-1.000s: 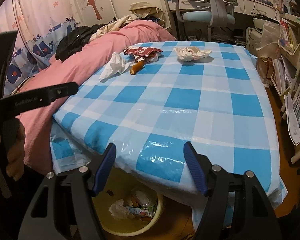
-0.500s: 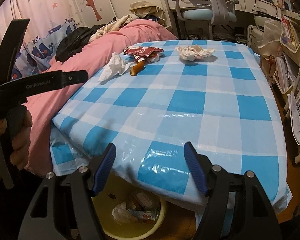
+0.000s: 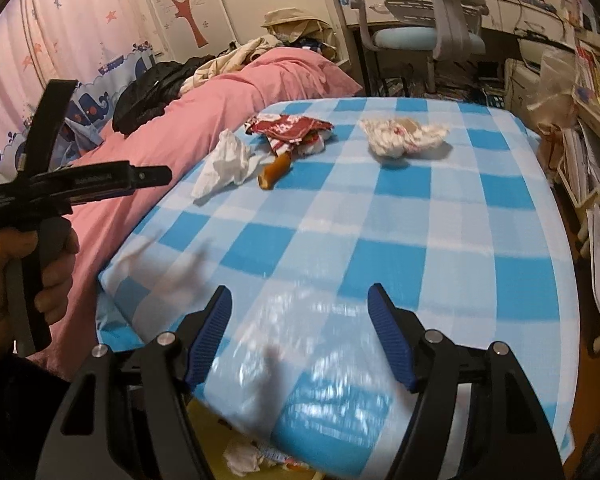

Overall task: Collect trash
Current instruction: 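Raise both grippers from the bin back over the table, then grasp the flat white tissue with the left gripper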

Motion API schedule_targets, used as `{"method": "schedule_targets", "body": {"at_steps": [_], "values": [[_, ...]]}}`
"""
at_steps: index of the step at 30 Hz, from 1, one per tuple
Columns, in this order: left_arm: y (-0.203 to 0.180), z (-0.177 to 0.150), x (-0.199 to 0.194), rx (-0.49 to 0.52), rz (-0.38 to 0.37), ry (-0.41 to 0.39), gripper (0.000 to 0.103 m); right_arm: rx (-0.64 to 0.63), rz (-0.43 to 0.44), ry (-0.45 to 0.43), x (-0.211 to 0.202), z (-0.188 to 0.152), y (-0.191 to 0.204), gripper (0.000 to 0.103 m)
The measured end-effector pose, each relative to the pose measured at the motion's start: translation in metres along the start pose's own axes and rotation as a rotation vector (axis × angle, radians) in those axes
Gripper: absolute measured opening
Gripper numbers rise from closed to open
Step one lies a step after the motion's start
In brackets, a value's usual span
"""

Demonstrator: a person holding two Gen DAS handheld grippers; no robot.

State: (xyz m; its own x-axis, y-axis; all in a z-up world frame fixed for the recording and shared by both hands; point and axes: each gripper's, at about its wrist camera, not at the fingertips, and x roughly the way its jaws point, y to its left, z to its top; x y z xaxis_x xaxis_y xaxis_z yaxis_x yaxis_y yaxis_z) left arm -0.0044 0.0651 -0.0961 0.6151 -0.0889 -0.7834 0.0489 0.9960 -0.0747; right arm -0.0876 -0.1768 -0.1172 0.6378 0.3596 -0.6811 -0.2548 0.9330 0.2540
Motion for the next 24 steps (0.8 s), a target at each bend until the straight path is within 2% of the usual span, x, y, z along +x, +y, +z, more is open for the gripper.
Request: {"method": "schedule_targets", "body": {"at_steps": [11, 22, 24], "values": [[0.010, 0.031, 0.044, -0.028, -0.010, 0.030, 0.080, -0.084, -0.019, -0.002, 0.034, 0.045, -0.001, 0.068], [-0.001, 0.047, 0.084, 0.022, 0.015, 0.065, 0.080, -0.008, -0.134, -0.053, 0.052, 0.088, -0.048, 0.068], [0.001, 0.050, 0.090, 0.009, 0.012, 0.070, 0.075, -0.022, -0.147, -0.057, 0.058, 0.093, -0.049, 0.068]]}}
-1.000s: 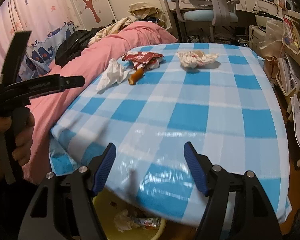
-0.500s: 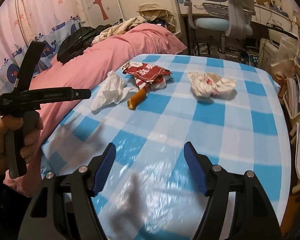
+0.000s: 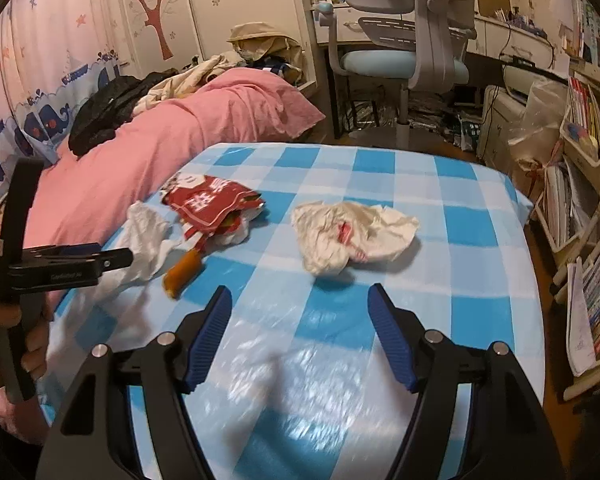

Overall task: Collect trash
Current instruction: 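Grasp the flat white tissue with the left gripper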

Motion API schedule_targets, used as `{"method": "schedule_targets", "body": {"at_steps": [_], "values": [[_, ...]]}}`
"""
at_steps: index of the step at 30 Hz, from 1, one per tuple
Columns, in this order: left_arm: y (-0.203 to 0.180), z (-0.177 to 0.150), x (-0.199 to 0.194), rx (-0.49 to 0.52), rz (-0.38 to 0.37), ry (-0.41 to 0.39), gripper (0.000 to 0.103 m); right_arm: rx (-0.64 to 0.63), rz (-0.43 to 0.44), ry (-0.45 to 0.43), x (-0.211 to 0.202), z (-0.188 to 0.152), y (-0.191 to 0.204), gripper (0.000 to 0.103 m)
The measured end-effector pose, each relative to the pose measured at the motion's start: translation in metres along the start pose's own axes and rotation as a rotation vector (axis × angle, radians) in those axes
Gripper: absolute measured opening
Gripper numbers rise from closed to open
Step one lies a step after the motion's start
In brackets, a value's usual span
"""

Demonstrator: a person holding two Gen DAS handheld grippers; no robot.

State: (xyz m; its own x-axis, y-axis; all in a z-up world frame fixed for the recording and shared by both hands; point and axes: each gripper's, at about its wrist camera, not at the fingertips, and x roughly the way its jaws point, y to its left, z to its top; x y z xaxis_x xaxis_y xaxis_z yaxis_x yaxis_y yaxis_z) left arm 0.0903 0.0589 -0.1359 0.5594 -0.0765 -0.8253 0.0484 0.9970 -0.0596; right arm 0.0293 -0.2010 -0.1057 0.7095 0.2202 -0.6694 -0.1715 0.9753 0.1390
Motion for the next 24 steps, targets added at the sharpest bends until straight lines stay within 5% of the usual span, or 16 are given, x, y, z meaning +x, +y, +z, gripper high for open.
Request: {"method": "schedule_targets", "body": {"at_steps": [4, 9, 12, 17, 24], "values": [[0.001, 0.002, 0.005, 0.005, -0.020, 0.012, 0.057, -0.027, -0.019, -0.006, 0.012, 0.007, -0.001, 0.068], [0.001, 0.004, 0.010, 0.018, -0.060, 0.041, 0.018, -0.021, -0.020, 0.004, 0.025, 0.014, -0.006, 0.068], [0.003, 0.008, 0.007, 0.021, -0.090, 0.039, 0.008, -0.015, -0.025, 0.003, 0.027, 0.016, -0.010, 0.068], [0.013, 0.019, -0.019, 0.000, -0.119, -0.030, 0.005, -0.035, -0.021, -0.005, 0.027, 0.020, -0.009, 0.067], [0.032, 0.028, -0.043, -0.079, -0.232, -0.076, 0.004, -0.041, 0.000, 0.062, 0.047, 0.020, -0.011, 0.049]]}}
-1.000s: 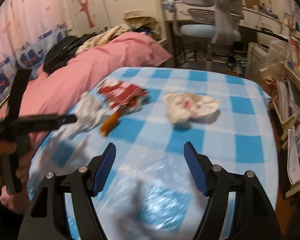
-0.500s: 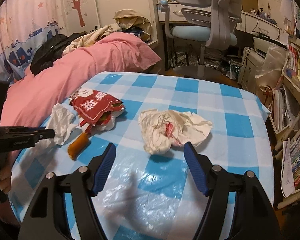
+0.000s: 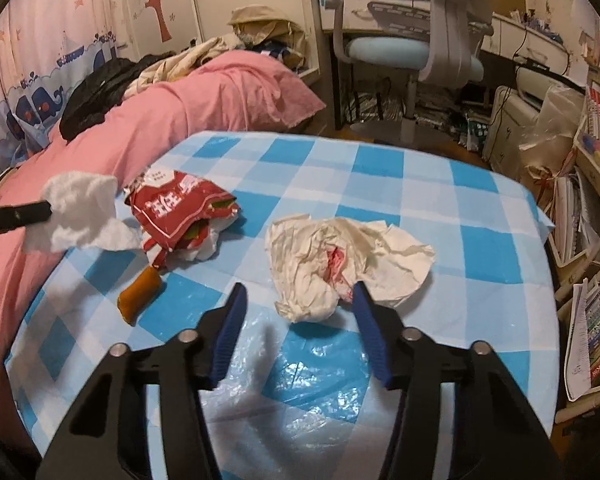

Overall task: Collect trash
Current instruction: 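Grasp the flat white tissue with the left gripper, then grasp the large crumpled tissue with the right gripper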

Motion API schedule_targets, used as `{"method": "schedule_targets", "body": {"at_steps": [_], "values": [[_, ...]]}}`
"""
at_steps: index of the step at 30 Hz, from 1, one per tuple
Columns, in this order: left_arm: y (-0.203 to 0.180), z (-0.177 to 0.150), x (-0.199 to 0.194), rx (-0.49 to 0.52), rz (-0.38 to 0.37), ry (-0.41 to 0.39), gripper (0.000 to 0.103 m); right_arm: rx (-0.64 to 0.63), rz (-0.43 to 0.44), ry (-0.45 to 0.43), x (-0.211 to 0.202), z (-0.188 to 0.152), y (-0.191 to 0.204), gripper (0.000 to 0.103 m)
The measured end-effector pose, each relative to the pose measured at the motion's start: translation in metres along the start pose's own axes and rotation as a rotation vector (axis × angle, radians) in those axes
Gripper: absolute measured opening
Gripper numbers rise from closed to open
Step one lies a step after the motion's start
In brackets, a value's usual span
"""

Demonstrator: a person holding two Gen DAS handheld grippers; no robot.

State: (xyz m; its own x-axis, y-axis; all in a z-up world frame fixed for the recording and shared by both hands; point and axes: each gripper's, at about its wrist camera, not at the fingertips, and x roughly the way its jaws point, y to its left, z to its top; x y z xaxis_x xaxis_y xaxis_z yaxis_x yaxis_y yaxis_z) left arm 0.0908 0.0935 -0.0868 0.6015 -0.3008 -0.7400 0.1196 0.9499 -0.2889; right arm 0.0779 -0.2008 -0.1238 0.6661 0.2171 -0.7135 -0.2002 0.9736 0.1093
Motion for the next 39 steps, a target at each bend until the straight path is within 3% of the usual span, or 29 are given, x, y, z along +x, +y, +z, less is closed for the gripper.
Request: {"method": "schedule_targets", "body": {"at_steps": [1, 5, 8, 18, 29, 34, 39], "values": [[0.002, -0.001, 0.001, -0.005, 0.002, 0.006, 0.004, -0.002, 0.001, 0.006, 0.002, 0.000, 0.000, 0.047], [0.010, 0.000, -0.003, -0.058, -0.103, 0.008, 0.004, -0.019, 0.009, 0.032, 0.005, -0.002, 0.003, 0.023], [0.007, 0.001, -0.013, -0.048, -0.131, -0.019, 0.004, -0.023, 0.021, 0.028, 0.000, -0.002, 0.006, 0.018], [-0.002, -0.009, -0.046, -0.007, -0.152, -0.081, 0.005, 0.010, 0.121, -0.044, -0.044, -0.003, 0.016, 0.016], [-0.003, -0.020, -0.057, 0.015, -0.140, -0.078, 0.005, 0.010, 0.118, -0.024, -0.049, -0.013, 0.019, 0.016], [-0.008, -0.023, -0.047, 0.048, -0.102, -0.037, 0.005, -0.001, 0.119, -0.006, -0.045, -0.016, 0.023, 0.016], [-0.014, -0.022, -0.053, 0.064, -0.124, -0.045, 0.005, -0.007, 0.136, -0.007, -0.049, -0.018, 0.027, 0.016]]}}
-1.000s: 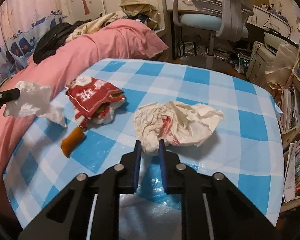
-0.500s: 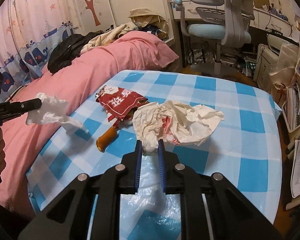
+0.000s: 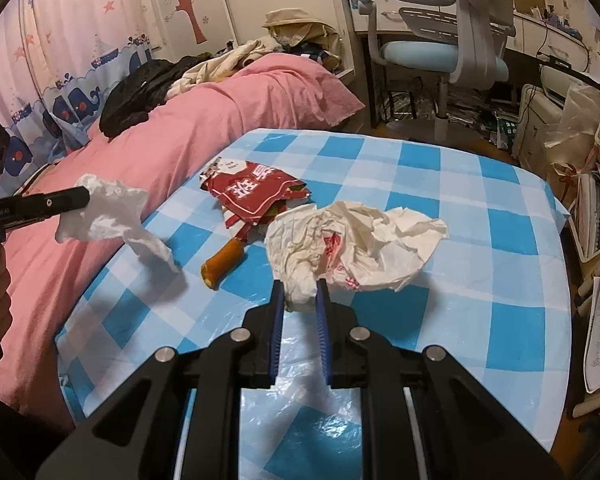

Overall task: Collect trash
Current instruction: 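Grasp the large crumpled tissue with the right gripper, then drop the white tissue into the yellow bin with the left gripper while the right drops the crumpled tissue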

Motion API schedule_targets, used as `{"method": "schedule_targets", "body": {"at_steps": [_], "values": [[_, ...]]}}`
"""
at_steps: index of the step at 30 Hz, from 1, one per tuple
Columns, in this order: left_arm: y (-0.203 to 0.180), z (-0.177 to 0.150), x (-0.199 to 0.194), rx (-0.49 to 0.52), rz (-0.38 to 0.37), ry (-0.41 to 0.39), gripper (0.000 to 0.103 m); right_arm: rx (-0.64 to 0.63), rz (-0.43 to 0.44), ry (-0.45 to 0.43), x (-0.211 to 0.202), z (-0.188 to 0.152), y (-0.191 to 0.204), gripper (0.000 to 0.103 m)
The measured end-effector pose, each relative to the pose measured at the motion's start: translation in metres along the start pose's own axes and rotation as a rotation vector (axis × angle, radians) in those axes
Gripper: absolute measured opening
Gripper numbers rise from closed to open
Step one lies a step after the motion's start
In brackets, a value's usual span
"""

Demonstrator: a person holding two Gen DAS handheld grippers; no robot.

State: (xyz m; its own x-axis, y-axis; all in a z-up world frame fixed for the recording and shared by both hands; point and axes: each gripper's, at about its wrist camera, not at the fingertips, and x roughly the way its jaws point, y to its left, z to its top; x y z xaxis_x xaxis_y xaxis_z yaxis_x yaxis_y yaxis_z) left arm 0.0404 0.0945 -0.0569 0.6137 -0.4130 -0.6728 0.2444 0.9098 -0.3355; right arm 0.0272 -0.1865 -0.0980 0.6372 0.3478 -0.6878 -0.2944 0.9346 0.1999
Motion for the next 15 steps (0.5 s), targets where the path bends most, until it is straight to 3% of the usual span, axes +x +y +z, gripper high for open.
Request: {"method": "schedule_targets", "body": {"at_steps": [7, 15], "values": [[-0.026, -0.016, -0.022, 0.050, -0.019, -0.015, 0.005, -0.065, 0.062, -0.025, -0.032, -0.023, 0.031, 0.016], [-0.067, -0.071, -0.039, 0.105, -0.003, 0.041, 0.005, -0.260, 0.160, -0.025, -0.086, -0.085, 0.093, 0.016]]}}
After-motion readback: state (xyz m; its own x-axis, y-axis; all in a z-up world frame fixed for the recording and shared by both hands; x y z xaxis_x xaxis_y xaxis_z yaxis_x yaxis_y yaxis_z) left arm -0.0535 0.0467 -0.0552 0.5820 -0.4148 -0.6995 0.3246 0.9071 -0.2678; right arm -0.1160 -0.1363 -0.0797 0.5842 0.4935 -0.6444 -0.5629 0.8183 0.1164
